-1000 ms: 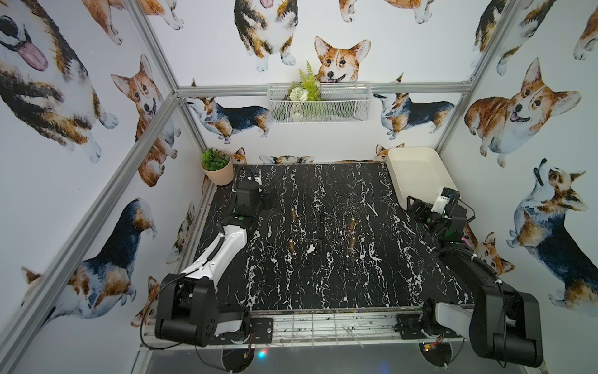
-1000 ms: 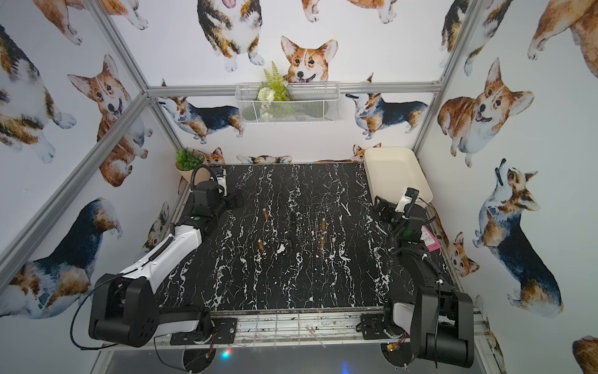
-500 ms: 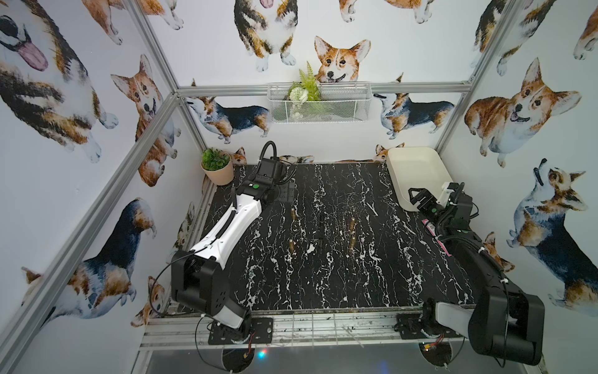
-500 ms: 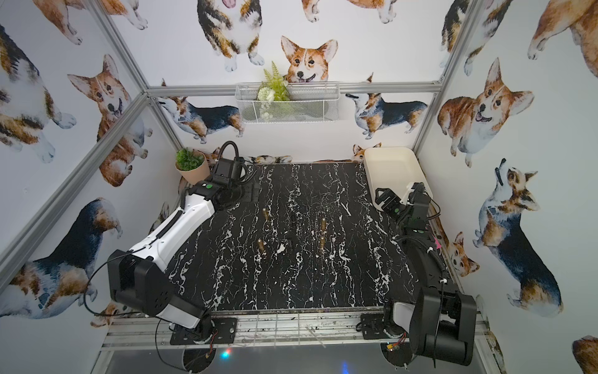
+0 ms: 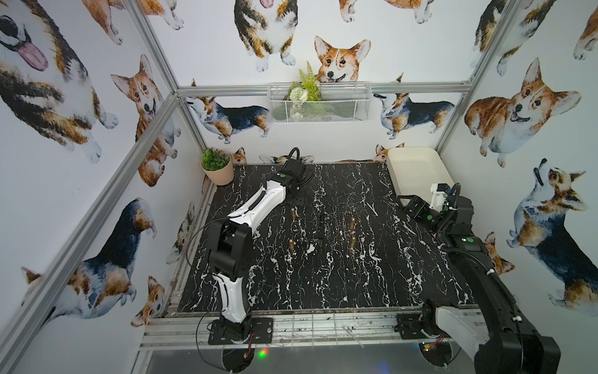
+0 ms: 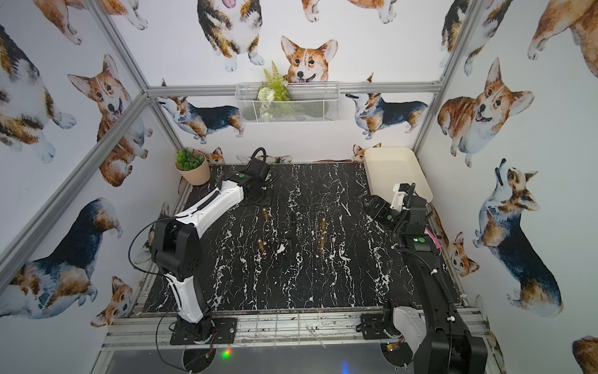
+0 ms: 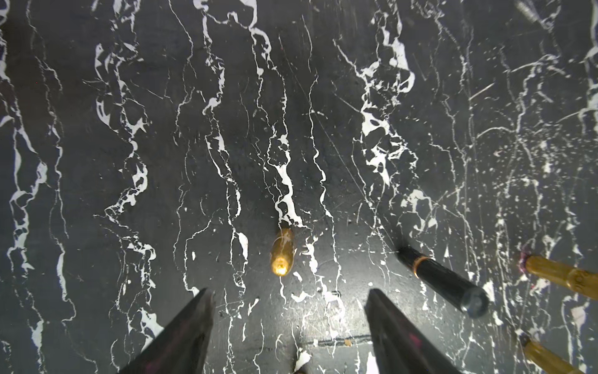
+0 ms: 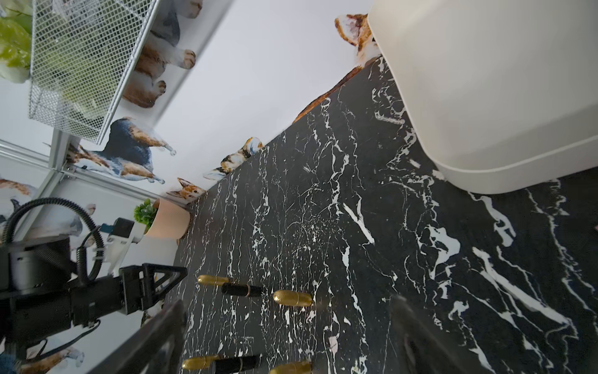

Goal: Open the lipstick cap
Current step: Pick up the lipstick at the center of the board.

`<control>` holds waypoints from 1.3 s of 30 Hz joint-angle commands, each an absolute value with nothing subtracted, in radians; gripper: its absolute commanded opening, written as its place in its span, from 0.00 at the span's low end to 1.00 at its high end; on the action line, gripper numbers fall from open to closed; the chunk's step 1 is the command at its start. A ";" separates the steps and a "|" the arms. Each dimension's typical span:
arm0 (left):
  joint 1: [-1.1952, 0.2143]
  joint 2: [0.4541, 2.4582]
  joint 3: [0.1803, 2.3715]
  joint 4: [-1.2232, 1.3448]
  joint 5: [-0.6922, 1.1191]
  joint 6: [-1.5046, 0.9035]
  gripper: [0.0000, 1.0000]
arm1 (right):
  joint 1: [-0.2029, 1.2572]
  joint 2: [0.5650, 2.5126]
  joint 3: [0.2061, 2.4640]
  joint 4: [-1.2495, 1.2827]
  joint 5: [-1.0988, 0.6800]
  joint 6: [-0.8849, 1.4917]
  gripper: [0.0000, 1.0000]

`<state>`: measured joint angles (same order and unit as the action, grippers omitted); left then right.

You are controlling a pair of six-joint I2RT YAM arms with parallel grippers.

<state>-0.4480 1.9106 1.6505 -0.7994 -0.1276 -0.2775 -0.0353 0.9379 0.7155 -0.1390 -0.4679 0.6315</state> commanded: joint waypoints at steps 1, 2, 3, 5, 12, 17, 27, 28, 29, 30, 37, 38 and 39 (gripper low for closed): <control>-0.449 1.966 1.693 -0.866 -0.097 -0.288 0.77 | -0.013 0.889 0.698 -0.179 -0.510 0.660 0.98; -0.448 1.984 1.705 -0.879 -0.095 -0.285 0.77 | -0.007 0.878 0.694 -0.180 -0.518 0.664 0.98; -0.449 2.004 1.718 -0.893 -0.100 -0.285 0.77 | -0.002 0.865 0.691 -0.189 -0.520 0.666 0.98; -0.448 2.027 1.725 -0.892 -0.096 -0.284 0.72 | 0.003 0.844 0.686 -0.199 -0.523 0.676 0.97; -0.448 2.087 1.758 -0.908 -0.104 -0.302 0.67 | 0.016 0.843 0.679 -0.208 -0.546 0.674 0.96; -0.438 2.106 1.777 -0.931 -0.109 -0.305 0.66 | 0.050 0.880 0.684 -0.202 -0.549 0.662 0.94; -0.420 2.112 1.772 -0.926 -0.079 -0.299 0.60 | 0.101 0.924 0.692 -0.183 -0.516 0.654 0.94; -0.420 2.108 1.768 -0.918 -0.071 -0.298 0.60 | 0.103 0.923 0.692 -0.183 -0.515 0.653 0.94; -0.421 2.110 1.769 -0.917 -0.071 -0.299 0.60 | 0.104 0.921 0.690 -0.181 -0.514 0.651 0.94; -0.421 2.115 1.774 -0.924 -0.072 -0.299 0.57 | 0.104 0.923 0.690 -0.182 -0.516 0.647 0.94; -0.416 2.135 1.789 -0.941 -0.076 -0.301 0.49 | 0.112 0.923 0.684 -0.188 -0.512 0.647 0.94; -0.416 2.137 1.791 -0.945 -0.073 -0.299 0.47 | 0.113 0.923 0.683 -0.188 -0.512 0.647 0.94; -0.416 2.140 1.794 -0.951 -0.074 -0.300 0.47 | 0.112 0.924 0.681 -0.187 -0.512 0.648 0.94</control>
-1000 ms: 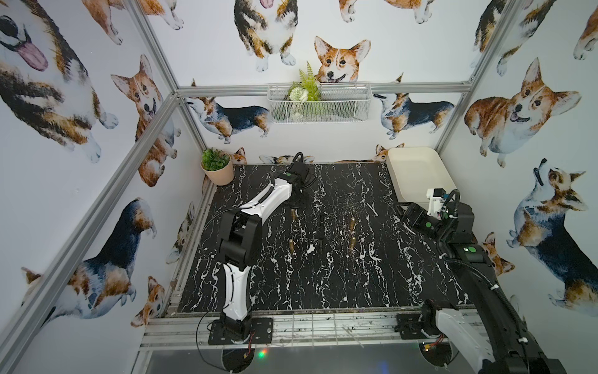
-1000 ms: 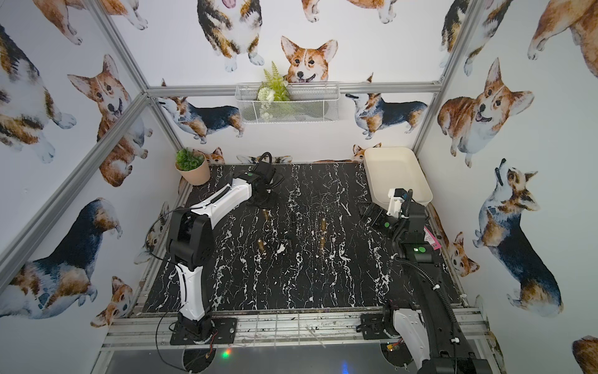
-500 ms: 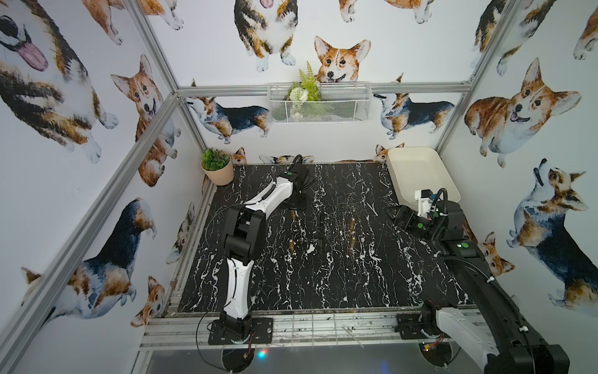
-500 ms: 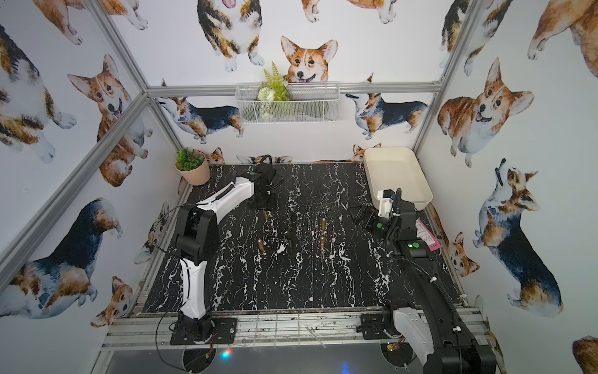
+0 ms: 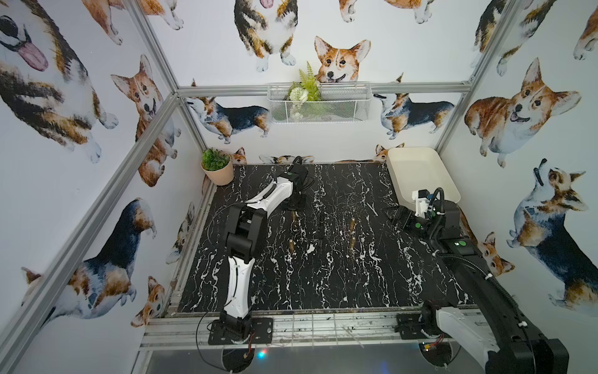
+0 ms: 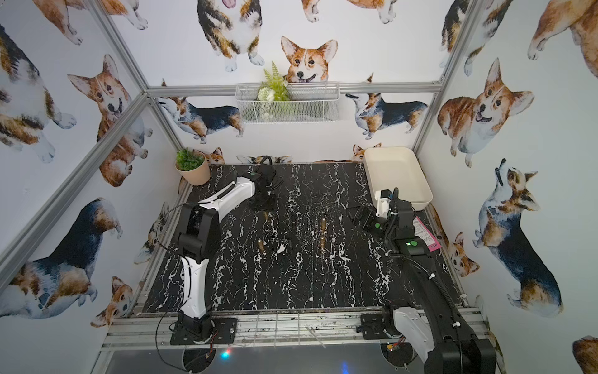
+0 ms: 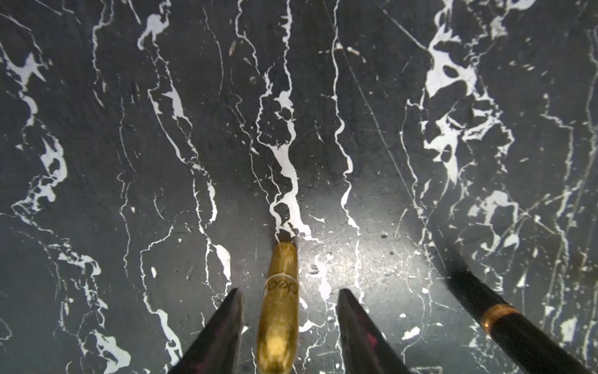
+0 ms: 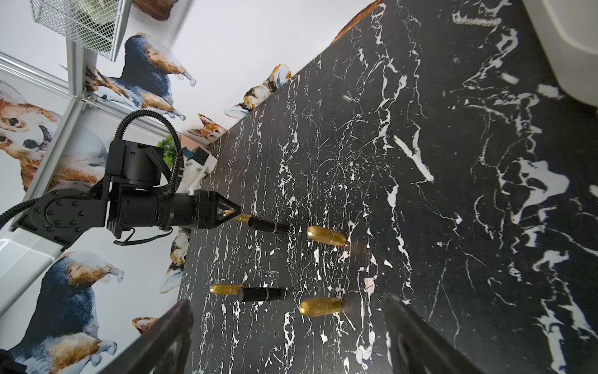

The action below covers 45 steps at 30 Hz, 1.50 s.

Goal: Open the lipstick cap
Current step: Pick up the lipstick at the center of the board.

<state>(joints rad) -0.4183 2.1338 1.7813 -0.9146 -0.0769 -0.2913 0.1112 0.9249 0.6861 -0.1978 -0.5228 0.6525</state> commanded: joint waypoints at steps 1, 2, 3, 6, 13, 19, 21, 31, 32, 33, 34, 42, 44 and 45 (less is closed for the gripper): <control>-0.414 2.140 1.794 -0.954 -0.074 -0.299 0.47 | 0.113 0.926 0.680 -0.187 -0.512 0.649 0.94; -0.414 2.141 1.794 -0.956 -0.075 -0.299 0.47 | 0.114 0.927 0.678 -0.185 -0.512 0.649 0.94; -0.414 2.140 1.791 -0.956 -0.077 -0.298 0.47 | 0.114 0.929 0.675 -0.181 -0.512 0.649 0.94; -0.413 2.141 1.788 -0.954 -0.078 -0.296 0.47 | 0.114 0.931 0.671 -0.176 -0.511 0.650 0.94; -0.414 2.156 1.799 -0.965 -0.081 -0.299 0.42 | 0.115 0.933 0.669 -0.180 -0.499 0.647 0.94; -0.414 2.154 1.795 -0.967 -0.074 -0.297 0.37 | 0.115 0.938 0.664 -0.174 -0.495 0.644 0.94; -0.414 2.152 1.790 -0.966 -0.072 -0.296 0.34 | 0.115 0.942 0.663 -0.172 -0.495 0.647 0.94; -0.413 2.163 1.792 -0.980 -0.075 -0.291 0.25 | 0.115 0.942 0.664 -0.176 -0.486 0.640 0.94; -0.413 2.164 1.790 -0.981 -0.076 -0.291 0.21 | 0.115 0.943 0.664 -0.176 -0.488 0.641 0.94; -0.413 2.166 1.792 -0.980 -0.077 -0.291 0.19 | 0.115 0.943 0.663 -0.174 -0.489 0.641 0.94; -0.413 2.165 1.789 -0.978 -0.075 -0.291 0.18 | 0.115 0.943 0.663 -0.173 -0.489 0.643 0.94; -0.413 2.132 1.788 -0.986 -0.069 -0.292 0.13 | 0.118 0.965 0.699 -0.202 -0.530 0.621 0.89; -0.413 2.112 1.798 -1.003 -0.071 -0.286 0.12 | 0.124 0.966 0.712 -0.199 -0.547 0.614 0.89; -0.414 2.100 1.802 -1.013 -0.069 -0.282 0.10 | 0.130 0.965 0.720 -0.202 -0.552 0.607 0.89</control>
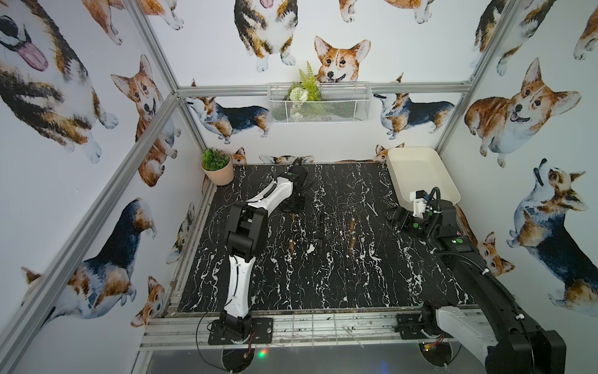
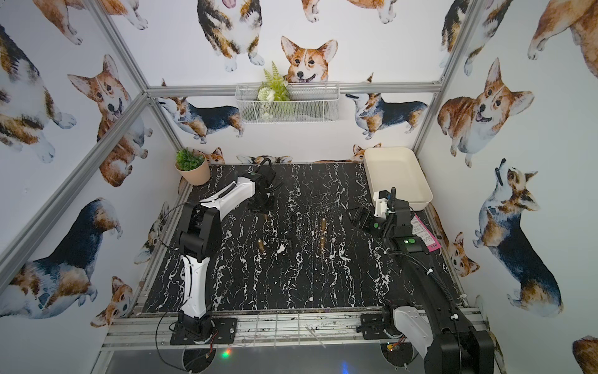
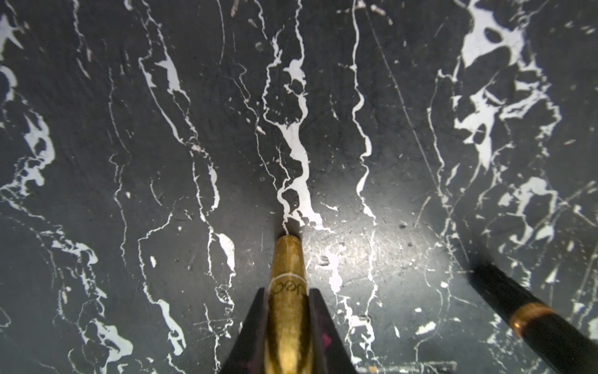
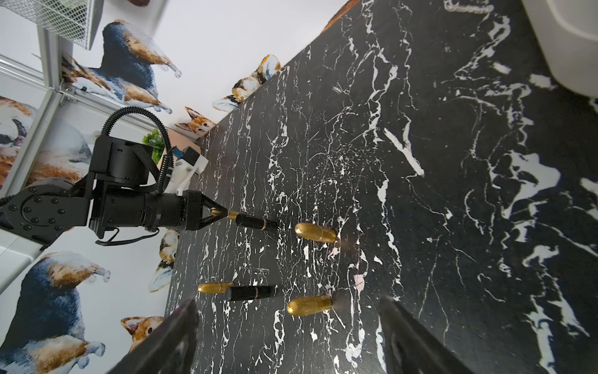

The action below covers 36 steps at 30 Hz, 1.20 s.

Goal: Open the lipstick cap
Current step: Pick up the lipstick at the center of the board, then open the cover of the lipstick.

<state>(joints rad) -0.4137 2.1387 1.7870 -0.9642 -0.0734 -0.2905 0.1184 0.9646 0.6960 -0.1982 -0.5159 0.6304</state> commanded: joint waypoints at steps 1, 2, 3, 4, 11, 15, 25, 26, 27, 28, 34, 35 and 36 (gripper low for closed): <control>-0.413 2.087 1.808 -1.025 -0.068 -0.278 0.08 | 0.141 0.965 0.730 -0.208 -0.554 0.598 0.89; -0.413 2.074 1.817 -1.041 -0.065 -0.274 0.08 | 0.158 0.965 0.743 -0.214 -0.555 0.585 0.88; -0.414 2.062 1.826 -1.057 -0.062 -0.271 0.08 | 0.174 0.964 0.755 -0.220 -0.556 0.573 0.88; -0.414 2.052 1.837 -1.076 -0.059 -0.269 0.08 | 0.190 0.963 0.766 -0.225 -0.557 0.559 0.88; -0.449 1.955 1.952 -1.256 0.023 -0.266 0.08 | 0.405 0.983 0.894 -0.315 -0.474 0.361 0.88; -0.470 1.879 1.996 -1.305 0.120 -0.290 0.09 | 0.537 0.973 0.895 -0.300 -0.383 0.276 0.88; -0.599 1.743 2.061 -1.394 0.250 -0.328 0.10 | 0.691 0.969 0.899 -0.231 -0.254 0.138 0.82; -0.613 1.730 2.065 -1.399 0.259 -0.333 0.11 | 0.711 0.978 0.905 -0.215 -0.250 0.130 0.81; -0.622 1.722 2.074 -1.407 0.262 -0.336 0.11 | 0.728 0.991 0.911 -0.205 -0.238 0.123 0.80; -0.634 1.716 2.088 -1.421 0.259 -0.340 0.11 | 0.747 1.011 0.925 -0.199 -0.229 0.115 0.78; -0.703 1.703 2.141 -1.473 0.238 -0.358 0.12 | 0.823 1.083 0.959 -0.165 -0.235 0.054 0.70; -0.714 1.703 2.139 -1.477 0.231 -0.361 0.12 | 0.832 1.086 0.961 -0.155 -0.233 0.051 0.71; -0.722 1.702 2.134 -1.477 0.232 -0.363 0.12 | 0.838 1.088 0.963 -0.148 -0.233 0.049 0.71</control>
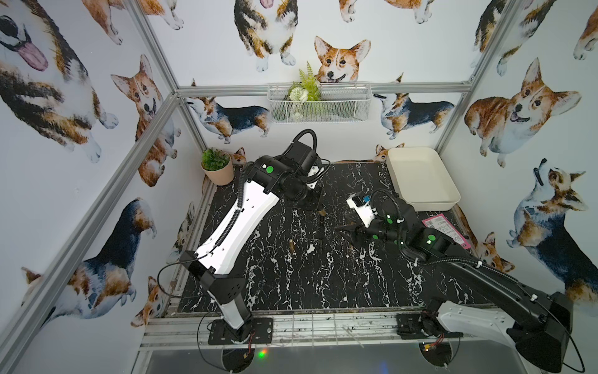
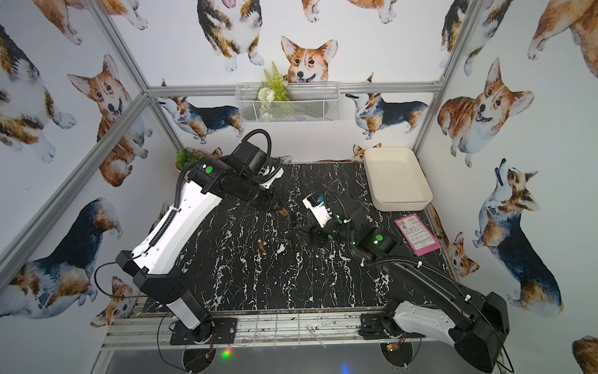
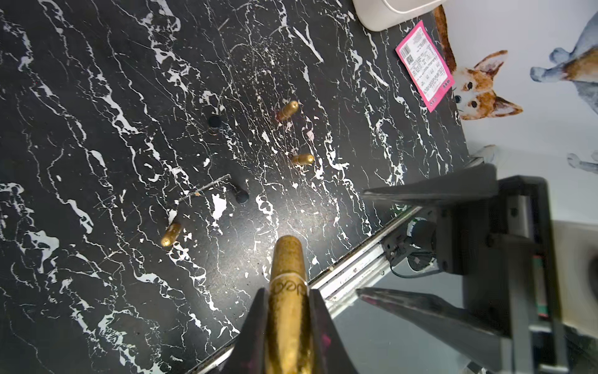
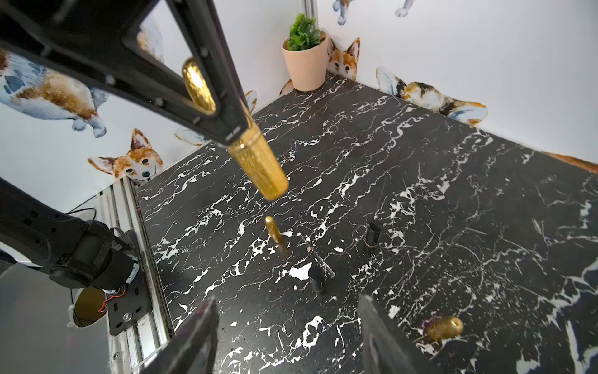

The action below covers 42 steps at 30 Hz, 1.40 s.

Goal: Open the lipstick cap
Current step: Open the cover of the lipstick.

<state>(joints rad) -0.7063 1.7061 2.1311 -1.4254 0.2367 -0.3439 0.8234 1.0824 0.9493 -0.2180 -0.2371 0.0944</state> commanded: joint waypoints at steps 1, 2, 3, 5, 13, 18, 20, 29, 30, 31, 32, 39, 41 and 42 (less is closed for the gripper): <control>-0.730 1.703 2.128 -1.476 0.237 -0.365 0.12 | 0.843 1.090 0.964 -0.142 -0.235 0.045 0.71; -0.735 1.703 2.125 -1.475 0.241 -0.367 0.12 | 0.849 1.095 0.966 -0.138 -0.231 0.040 0.70; -0.741 1.704 2.125 -1.476 0.246 -0.366 0.12 | 0.855 1.098 0.969 -0.138 -0.225 0.035 0.70; -0.749 1.711 2.125 -1.482 0.247 -0.370 0.12 | 0.870 1.100 0.972 -0.137 -0.210 0.015 0.69; -0.755 1.703 2.103 -1.463 0.310 -0.387 0.12 | 0.882 1.113 0.962 -0.104 -0.222 0.004 0.68; -0.759 1.700 2.110 -1.469 0.327 -0.391 0.12 | 0.883 1.147 0.968 -0.095 -0.222 -0.002 0.65; -0.764 1.704 2.124 -1.482 0.325 -0.390 0.12 | 0.883 1.151 0.968 -0.087 -0.217 -0.006 0.64; -0.774 1.704 2.116 -1.496 0.319 -0.385 0.13 | 0.884 1.176 0.986 -0.081 -0.221 -0.018 0.53; -0.775 1.703 2.110 -1.493 0.323 -0.385 0.13 | 0.883 1.179 0.985 -0.081 -0.221 -0.021 0.52; -0.775 1.702 2.107 -1.490 0.328 -0.384 0.13 | 0.882 1.181 0.990 -0.084 -0.222 -0.021 0.50; -0.776 1.701 2.107 -1.488 0.331 -0.387 0.13 | 0.884 1.185 0.994 -0.089 -0.222 -0.023 0.49; -0.776 1.698 2.098 -1.497 0.317 -0.385 0.13 | 0.884 1.194 0.999 -0.084 -0.240 -0.020 0.40; -0.776 1.698 2.103 -1.497 0.311 -0.386 0.12 | 0.883 1.196 1.002 -0.090 -0.246 -0.015 0.36; -0.773 1.700 2.108 -1.498 0.311 -0.387 0.11 | 0.883 1.196 1.003 -0.095 -0.252 -0.015 0.33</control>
<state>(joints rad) -0.7734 1.7050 2.1014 -1.4498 0.3065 -0.3775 0.8837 1.1946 0.9897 -0.1181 -0.2508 -0.0025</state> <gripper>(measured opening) 0.190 0.348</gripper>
